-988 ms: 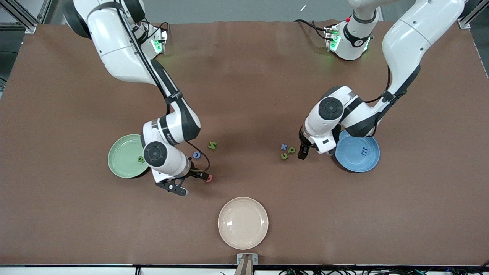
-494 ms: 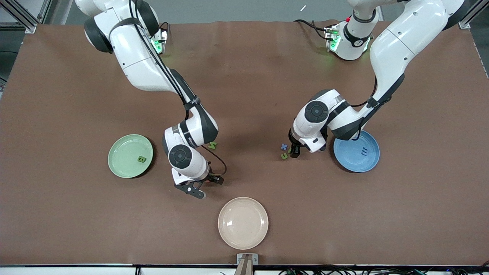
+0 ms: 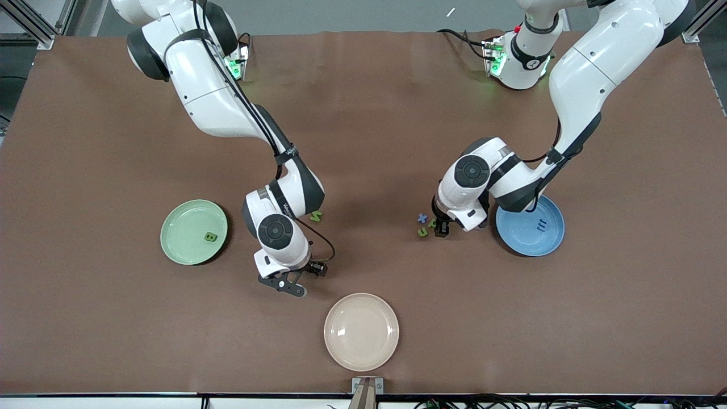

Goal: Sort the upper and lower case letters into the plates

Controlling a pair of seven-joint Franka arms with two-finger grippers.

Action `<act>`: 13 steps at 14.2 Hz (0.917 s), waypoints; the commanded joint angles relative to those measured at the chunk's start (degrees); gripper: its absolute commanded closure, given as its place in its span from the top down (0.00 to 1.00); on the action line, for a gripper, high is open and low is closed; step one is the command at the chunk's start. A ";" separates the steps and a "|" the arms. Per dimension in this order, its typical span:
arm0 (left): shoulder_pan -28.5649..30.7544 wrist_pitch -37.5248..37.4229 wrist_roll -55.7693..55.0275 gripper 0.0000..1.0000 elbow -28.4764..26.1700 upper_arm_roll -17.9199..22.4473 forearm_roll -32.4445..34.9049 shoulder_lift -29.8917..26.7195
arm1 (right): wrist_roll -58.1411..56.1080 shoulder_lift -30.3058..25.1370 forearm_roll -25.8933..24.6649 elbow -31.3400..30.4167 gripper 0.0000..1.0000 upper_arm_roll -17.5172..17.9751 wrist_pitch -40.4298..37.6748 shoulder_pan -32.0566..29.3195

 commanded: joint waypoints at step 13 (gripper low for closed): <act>-4.73 2.73 -0.91 0.26 2.02 4.40 1.26 1.74 | 1.01 0.32 -0.02 -0.22 0.52 0.27 -0.85 0.63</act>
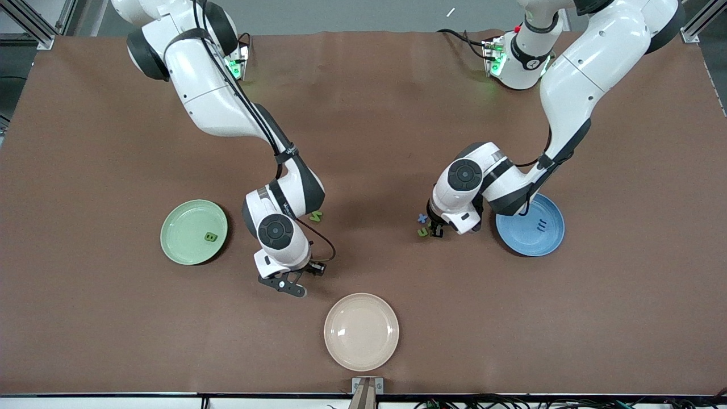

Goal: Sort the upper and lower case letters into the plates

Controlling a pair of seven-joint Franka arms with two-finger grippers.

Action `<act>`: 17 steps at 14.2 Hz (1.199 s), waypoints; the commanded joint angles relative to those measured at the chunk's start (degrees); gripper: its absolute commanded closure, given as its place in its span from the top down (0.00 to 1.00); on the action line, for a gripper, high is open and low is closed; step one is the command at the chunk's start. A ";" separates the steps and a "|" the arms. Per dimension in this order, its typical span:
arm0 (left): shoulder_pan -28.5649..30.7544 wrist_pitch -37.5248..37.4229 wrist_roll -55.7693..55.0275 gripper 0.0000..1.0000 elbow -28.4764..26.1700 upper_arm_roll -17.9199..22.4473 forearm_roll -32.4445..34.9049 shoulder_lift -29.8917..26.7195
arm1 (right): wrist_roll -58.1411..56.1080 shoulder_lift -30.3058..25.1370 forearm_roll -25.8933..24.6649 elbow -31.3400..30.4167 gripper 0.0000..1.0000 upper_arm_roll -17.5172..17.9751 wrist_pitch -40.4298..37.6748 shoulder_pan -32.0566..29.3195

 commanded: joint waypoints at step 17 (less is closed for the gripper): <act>17.63 -10.42 33.05 0.14 -4.08 -14.35 1.13 -6.50 | -28.58 -17.28 3.21 -11.07 0.00 -0.07 -19.49 -13.62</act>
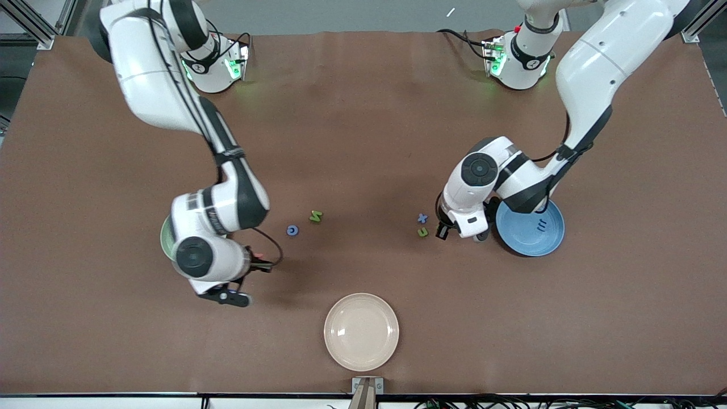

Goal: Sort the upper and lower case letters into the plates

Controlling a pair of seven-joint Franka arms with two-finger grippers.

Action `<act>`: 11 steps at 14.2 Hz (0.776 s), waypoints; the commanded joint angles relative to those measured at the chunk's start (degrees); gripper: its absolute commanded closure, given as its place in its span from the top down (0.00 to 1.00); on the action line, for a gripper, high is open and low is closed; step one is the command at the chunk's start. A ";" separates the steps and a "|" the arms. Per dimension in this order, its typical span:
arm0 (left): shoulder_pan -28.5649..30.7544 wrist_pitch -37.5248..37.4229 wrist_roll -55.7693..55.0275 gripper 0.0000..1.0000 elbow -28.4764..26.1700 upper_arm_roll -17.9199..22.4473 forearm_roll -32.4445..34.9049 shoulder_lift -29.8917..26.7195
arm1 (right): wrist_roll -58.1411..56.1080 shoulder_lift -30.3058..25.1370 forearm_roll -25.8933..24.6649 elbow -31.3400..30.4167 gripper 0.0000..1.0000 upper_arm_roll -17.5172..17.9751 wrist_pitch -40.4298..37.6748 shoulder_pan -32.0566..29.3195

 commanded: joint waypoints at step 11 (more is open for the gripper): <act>41.02 -10.81 56.24 0.13 -15.05 -19.50 10.58 -1.24 | -23.91 -23.08 -0.36 -50.89 0.00 0.46 29.74 -10.12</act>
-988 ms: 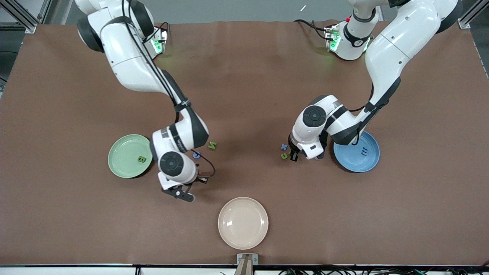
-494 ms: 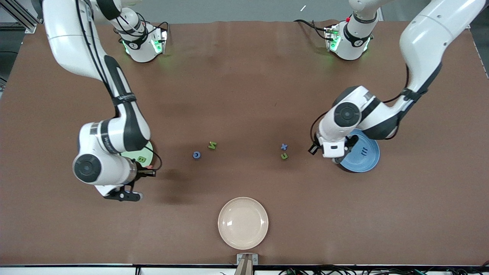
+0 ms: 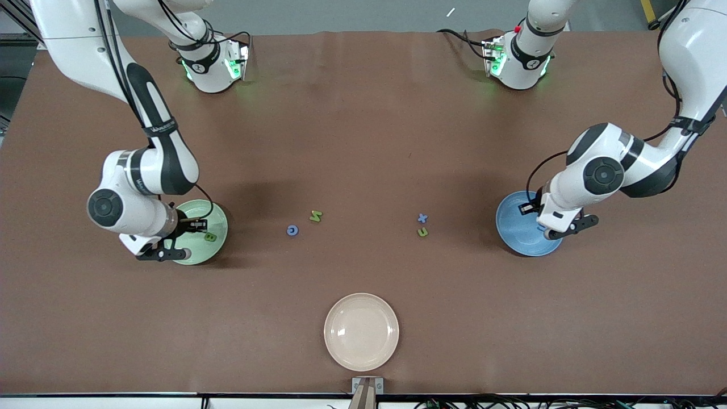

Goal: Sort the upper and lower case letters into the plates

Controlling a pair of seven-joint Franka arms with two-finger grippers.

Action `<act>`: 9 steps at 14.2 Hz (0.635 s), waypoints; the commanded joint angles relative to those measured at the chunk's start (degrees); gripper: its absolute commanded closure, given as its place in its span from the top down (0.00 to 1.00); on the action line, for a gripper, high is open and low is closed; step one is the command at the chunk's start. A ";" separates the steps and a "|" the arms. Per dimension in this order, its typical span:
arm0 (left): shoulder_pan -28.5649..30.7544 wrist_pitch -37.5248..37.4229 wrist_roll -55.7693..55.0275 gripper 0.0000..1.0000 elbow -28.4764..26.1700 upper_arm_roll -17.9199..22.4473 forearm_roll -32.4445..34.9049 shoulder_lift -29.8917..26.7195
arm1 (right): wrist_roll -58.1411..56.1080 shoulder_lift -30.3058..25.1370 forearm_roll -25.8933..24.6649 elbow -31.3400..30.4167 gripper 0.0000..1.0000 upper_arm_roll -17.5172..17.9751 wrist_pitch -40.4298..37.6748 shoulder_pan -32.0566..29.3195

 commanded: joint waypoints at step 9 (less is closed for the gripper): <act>2.22 8.81 0.82 0.13 -4.29 3.08 9.83 2.03 | -0.57 -2.39 -1.13 -5.51 1.00 0.51 3.74 -0.43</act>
